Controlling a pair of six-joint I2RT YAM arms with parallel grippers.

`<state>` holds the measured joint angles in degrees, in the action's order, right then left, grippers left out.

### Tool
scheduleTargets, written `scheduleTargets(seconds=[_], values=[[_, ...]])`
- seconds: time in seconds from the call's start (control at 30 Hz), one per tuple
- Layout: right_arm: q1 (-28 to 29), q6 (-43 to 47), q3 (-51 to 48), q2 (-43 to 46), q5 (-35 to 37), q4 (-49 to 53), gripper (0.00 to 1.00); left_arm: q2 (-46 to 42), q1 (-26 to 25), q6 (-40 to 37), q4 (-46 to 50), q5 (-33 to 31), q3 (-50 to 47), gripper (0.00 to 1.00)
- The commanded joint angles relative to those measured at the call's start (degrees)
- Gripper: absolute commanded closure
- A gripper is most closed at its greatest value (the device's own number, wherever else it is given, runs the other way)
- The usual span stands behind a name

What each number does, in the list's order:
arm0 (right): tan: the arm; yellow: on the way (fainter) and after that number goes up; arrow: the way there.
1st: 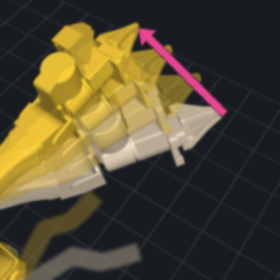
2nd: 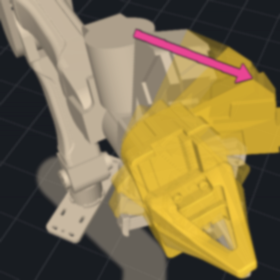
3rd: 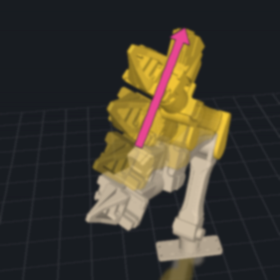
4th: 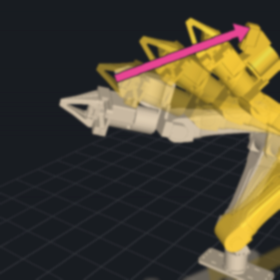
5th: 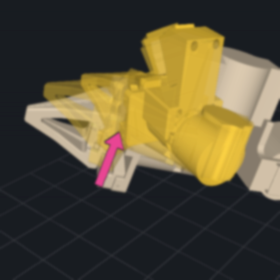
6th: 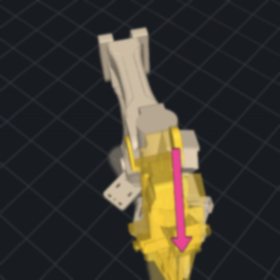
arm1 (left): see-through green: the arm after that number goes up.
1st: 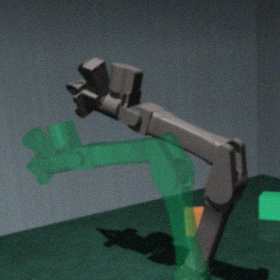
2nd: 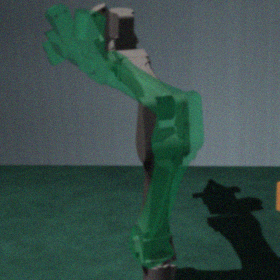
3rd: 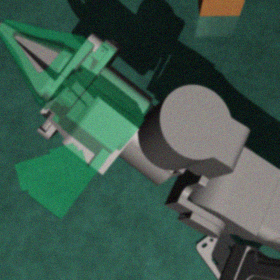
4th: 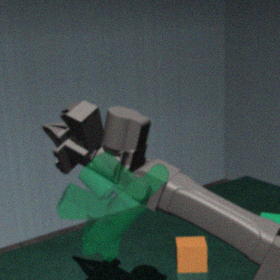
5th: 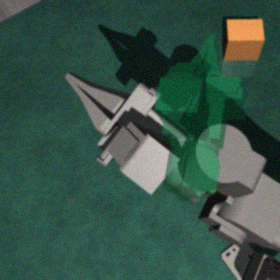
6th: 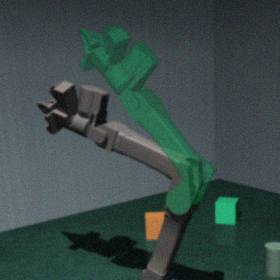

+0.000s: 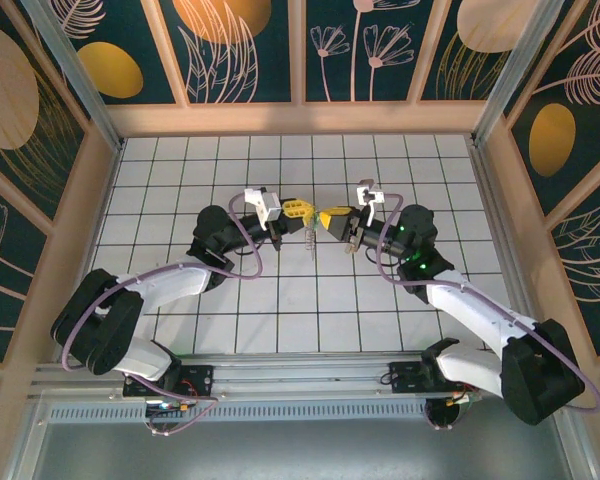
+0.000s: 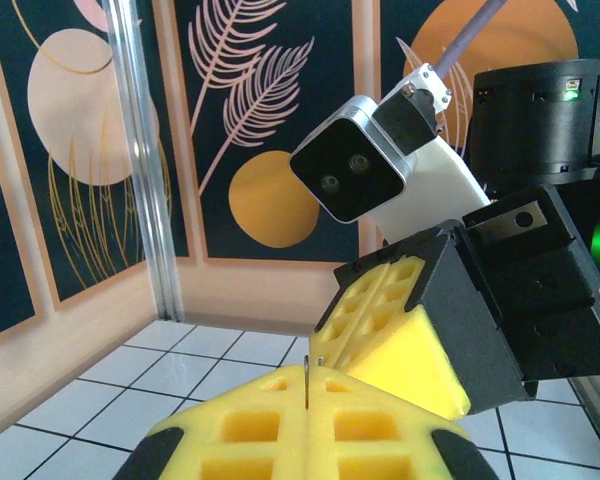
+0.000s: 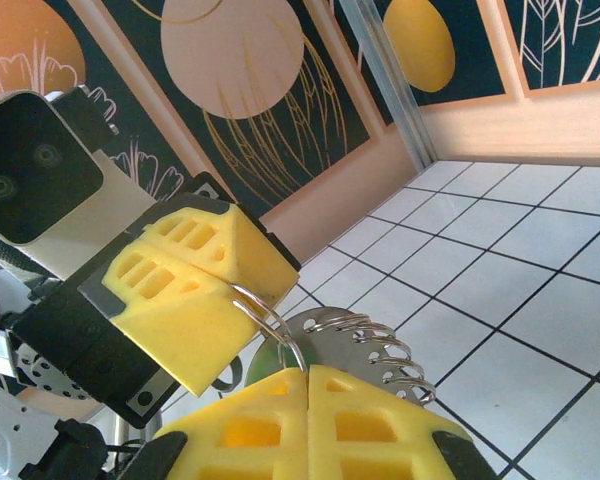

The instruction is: Put the keys on the keyring

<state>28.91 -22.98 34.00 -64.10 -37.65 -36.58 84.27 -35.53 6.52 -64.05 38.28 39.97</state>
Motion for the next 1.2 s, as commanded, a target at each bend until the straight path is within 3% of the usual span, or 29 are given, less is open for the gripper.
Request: scheduleTargets(seconds=[0.0,0.27,0.6,0.7,0.77,1.0,1.17], values=[[-0.3,-0.7,-0.4,-1.0,-2.0,-2.1,1.00,0.5,-0.1,3.8,-8.5,0.2,1.1,1.00],[-0.3,-1.9,0.7,-2.5,-5.1,-3.2,1.00,2.2,-0.5,7.4,-12.2,-0.5,1.5,1.00],[-0.8,-2.0,0.8,-1.9,-2.7,-2.1,1.00,4.4,-0.9,12.8,-16.3,-1.3,2.3,1.00],[-2.0,-1.7,0.5,-0.6,-2.0,0.1,0.73,5.0,-0.9,15.1,-17.5,-2.4,2.5,1.00],[-3.5,-1.8,-0.6,1.5,-1.5,1.0,0.63,5.4,-1.0,16.6,-18.4,-3.0,2.5,1.00],[-9.5,-3.9,-2.2,9.7,-0.3,4.1,0.57,7.1,-0.9,23.3,-20.7,-4.7,3.3,1.00],[-10.2,-7.7,-0.1,8.8,0.2,0.9,0.56,8.3,-0.9,29.3,-23.2,-5.6,3.8,1.00]])
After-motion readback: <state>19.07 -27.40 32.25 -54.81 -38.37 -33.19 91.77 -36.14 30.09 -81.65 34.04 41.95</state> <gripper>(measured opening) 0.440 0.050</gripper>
